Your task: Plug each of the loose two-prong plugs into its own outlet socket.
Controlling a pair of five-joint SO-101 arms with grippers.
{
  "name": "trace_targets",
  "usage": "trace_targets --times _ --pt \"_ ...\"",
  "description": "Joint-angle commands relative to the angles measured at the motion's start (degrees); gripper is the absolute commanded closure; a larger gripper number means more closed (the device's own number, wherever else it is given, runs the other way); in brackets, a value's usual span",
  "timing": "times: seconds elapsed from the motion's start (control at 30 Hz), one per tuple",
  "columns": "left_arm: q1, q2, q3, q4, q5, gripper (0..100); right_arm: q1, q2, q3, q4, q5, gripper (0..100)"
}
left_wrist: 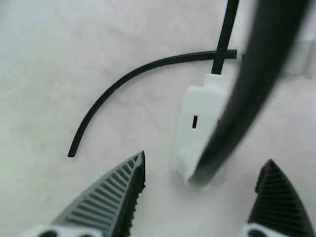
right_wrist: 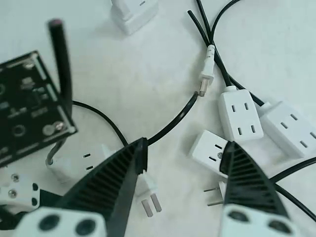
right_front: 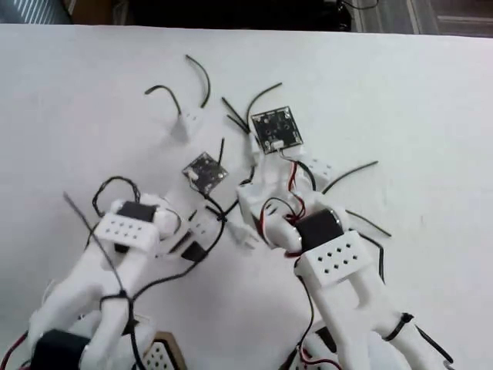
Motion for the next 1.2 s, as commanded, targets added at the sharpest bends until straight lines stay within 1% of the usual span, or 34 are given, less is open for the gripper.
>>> trace_targets --times 0.0,0.07,0.2,0.33,0.5,0.63,0.7,0.83,0.93,1.17 --pt "1.36 6.99 -6.15 -0.44 0.44 76 0.84 -1.63 -0.35 -0.92 -0.62 76.2" --pt "2.15 9.45 -7.47 0.00 0.44 79 0.84 -1.63 -0.35 -0.84 -0.62 76.2" --pt "2.77 9.80 -8.62 1.76 0.35 87 2.51 -1.63 0.00 -1.19 -0.62 76.2" --pt "2.07 4.53 -10.46 5.80 0.26 97 4.09 -1.63 0.09 -1.19 -0.62 76.2" --pt "-1.36 -10.15 -11.78 11.52 0.53 98 3.74 -1.63 0.09 -1.19 -0.62 76.2" --pt "-6.02 -21.49 -11.78 12.92 0.62 98 3.74 -1.63 0.09 -1.19 -0.62 76.2" --pt "-8.66 -25.01 -11.78 13.19 0.62 98 3.74 -1.63 0.09 -1.19 -0.62 76.2" --pt "-13.76 -27.47 -11.78 12.31 0.70 98 3.74 -1.63 0.09 -1.19 -0.62 76.2" --pt "-16.84 -27.38 -11.16 8.70 0.70 98 3.65 -1.63 0.09 -1.19 -0.62 76.2" --pt "-17.45 -27.30 -7.82 -0.88 0.70 98 3.65 -1.19 0.09 -1.19 -0.62 76.2"
